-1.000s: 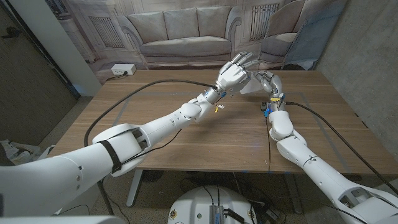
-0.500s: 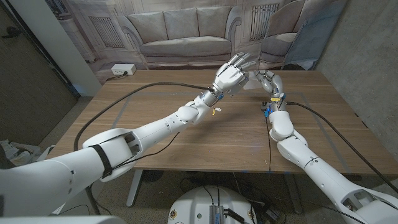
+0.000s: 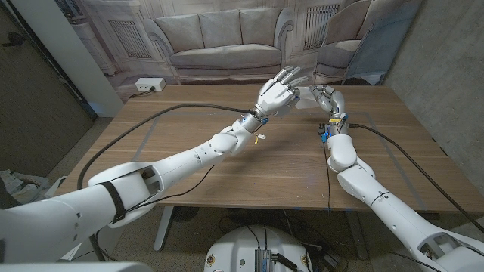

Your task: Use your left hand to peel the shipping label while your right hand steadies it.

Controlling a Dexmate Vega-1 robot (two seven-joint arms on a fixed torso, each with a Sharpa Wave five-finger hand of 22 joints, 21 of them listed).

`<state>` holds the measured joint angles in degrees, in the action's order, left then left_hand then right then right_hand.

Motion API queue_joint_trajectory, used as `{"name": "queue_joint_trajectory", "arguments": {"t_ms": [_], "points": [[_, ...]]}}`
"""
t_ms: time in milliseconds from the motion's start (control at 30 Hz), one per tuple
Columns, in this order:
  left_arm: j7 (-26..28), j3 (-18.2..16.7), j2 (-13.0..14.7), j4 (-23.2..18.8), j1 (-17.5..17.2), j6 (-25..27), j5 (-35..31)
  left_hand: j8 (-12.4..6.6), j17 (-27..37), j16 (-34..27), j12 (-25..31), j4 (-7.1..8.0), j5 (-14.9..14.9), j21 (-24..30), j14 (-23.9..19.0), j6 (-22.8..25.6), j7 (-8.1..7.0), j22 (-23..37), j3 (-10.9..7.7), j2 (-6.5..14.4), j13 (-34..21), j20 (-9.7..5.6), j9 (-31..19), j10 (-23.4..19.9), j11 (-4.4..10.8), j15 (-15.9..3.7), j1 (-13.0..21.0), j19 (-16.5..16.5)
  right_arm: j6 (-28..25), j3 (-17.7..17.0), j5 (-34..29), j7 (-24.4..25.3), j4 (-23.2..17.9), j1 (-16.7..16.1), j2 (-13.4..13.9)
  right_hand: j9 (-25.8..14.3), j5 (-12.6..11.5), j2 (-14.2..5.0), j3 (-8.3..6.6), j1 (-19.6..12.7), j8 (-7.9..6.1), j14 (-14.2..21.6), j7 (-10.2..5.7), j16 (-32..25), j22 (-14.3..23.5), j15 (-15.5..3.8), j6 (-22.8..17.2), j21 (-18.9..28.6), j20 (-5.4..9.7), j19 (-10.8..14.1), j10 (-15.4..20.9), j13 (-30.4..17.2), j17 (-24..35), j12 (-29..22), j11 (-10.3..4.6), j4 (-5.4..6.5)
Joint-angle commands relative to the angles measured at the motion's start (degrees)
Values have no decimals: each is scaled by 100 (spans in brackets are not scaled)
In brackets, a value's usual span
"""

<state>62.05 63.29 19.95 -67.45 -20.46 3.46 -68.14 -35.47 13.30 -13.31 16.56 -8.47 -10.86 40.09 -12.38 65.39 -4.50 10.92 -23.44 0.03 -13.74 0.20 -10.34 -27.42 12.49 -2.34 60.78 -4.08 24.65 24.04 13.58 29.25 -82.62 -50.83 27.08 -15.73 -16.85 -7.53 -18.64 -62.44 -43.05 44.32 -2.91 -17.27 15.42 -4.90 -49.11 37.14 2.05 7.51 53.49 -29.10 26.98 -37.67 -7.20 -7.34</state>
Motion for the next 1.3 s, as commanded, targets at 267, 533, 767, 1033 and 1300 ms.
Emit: {"name": "queue_joint_trajectory", "arguments": {"t_ms": [267,533,767,1033,1300], "points": [[-164,-160,506,-801,-361,92,-1,-209,-6,40,54,24,-33,36,-62,49,-13,17,-67,-8,-14,-37,-619,-95,11,-945,33,-4,-256,-17,-98,206,-294,-87,37,-886,-38,-77,-7,-44,-48,67,-32,1,4,-850,-44,63,266,-38,36,-54,58,11,-62,16],[-144,-287,673,-1033,-508,43,14,-211,-6,47,52,27,-30,41,-62,17,55,17,-93,8,-17,-36,-655,-118,11,-945,41,1,-373,-6,-148,274,-429,-120,59,-901,-47,-80,-9,-39,-63,81,-31,15,-6,-844,-55,95,264,-48,56,-56,64,16,-66,18],[-249,-393,845,-1314,-643,50,-17,-233,-7,62,40,19,-17,44,-45,19,87,17,-127,14,-17,-41,-705,-124,9,-943,57,17,-433,13,-189,325,-512,-135,59,-903,-55,-75,-7,-39,-66,94,-49,24,-15,-845,-58,120,269,-64,37,-77,75,23,-73,14],[-414,-513,1074,-1611,-825,-31,14,-268,-9,79,26,9,-5,43,-19,44,73,15,-157,1,-19,-57,-758,-122,10,-947,65,36,-530,35,-233,391,-608,-152,60,-902,-61,-78,-7,-22,-61,97,-44,43,-24,-845,-40,143,273,-88,48,-76,78,33,-64,25],[-444,-639,1219,-1811,-996,-53,41,-303,-9,85,14,5,6,49,-15,70,77,13,-183,-15,-20,-65,-805,-120,10,-951,60,37,-591,77,-273,415,-649,-133,41,-912,-63,-80,-2,-17,-68,101,-41,51,-33,-846,-41,172,276,-100,40,-82,92,46,-75,26]]}}
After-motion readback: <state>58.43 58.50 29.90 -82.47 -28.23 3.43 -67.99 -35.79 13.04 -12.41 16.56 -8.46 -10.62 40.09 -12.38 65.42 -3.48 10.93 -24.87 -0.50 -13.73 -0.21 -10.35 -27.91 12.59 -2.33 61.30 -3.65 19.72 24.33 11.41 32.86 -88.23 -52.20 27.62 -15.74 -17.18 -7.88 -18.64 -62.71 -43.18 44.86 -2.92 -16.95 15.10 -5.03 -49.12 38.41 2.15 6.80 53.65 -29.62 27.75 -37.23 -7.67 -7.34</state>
